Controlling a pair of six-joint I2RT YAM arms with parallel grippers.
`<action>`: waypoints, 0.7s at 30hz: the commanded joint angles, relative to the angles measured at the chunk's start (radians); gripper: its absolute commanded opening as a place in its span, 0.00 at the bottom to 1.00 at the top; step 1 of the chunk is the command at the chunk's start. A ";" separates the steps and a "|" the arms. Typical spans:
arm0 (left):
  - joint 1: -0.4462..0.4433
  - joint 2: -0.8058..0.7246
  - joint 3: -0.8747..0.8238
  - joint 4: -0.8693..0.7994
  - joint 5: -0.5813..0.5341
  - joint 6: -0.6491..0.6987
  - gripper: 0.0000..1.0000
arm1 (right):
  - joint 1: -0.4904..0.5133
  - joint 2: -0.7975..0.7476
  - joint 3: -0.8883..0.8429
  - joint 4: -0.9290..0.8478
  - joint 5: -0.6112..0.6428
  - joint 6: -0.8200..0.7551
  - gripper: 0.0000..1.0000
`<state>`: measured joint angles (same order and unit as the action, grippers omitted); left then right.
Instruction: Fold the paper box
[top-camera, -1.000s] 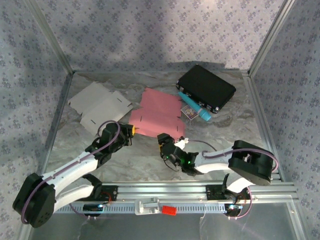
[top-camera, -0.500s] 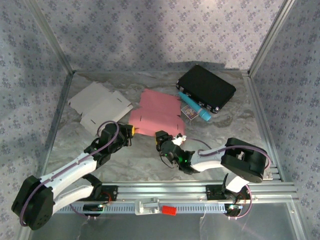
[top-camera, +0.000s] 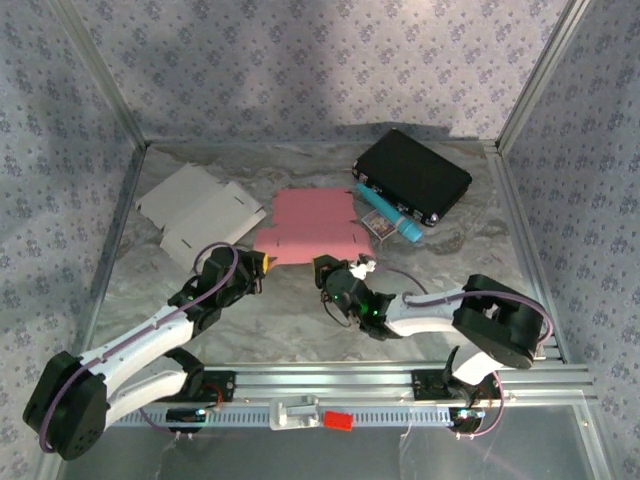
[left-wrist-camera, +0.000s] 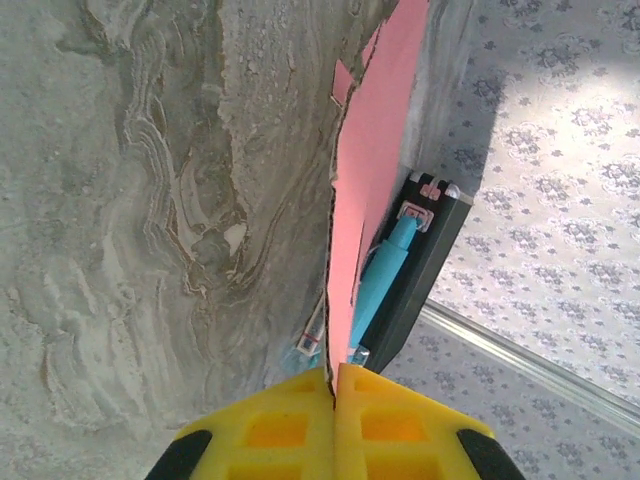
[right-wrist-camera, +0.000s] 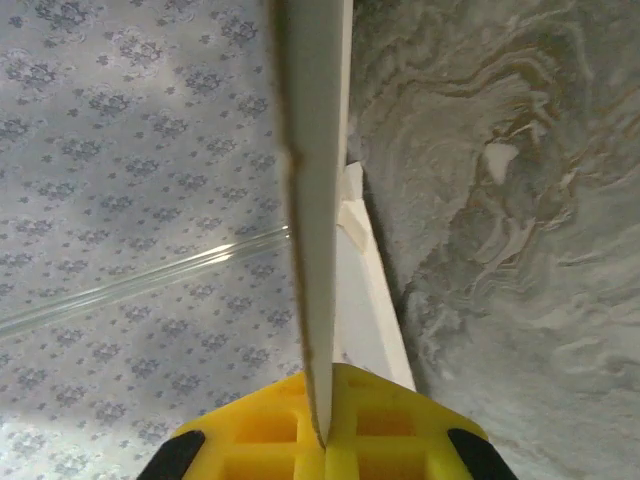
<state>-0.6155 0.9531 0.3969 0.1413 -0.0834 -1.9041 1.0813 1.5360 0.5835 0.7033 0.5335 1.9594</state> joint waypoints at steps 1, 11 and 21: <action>-0.007 -0.037 0.059 -0.080 0.005 0.012 0.31 | -0.032 -0.052 0.072 -0.103 -0.043 -0.054 0.00; 0.065 -0.118 0.429 -0.580 0.015 0.343 0.80 | -0.218 -0.153 0.491 -0.684 -0.285 -0.215 0.00; 0.105 -0.018 0.858 -0.813 -0.058 0.668 0.80 | -0.329 -0.129 0.937 -1.259 -0.410 -0.256 0.00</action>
<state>-0.5171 0.9043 1.1606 -0.5621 -0.1036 -1.3869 0.7658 1.4101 1.4380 -0.2825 0.1665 1.7107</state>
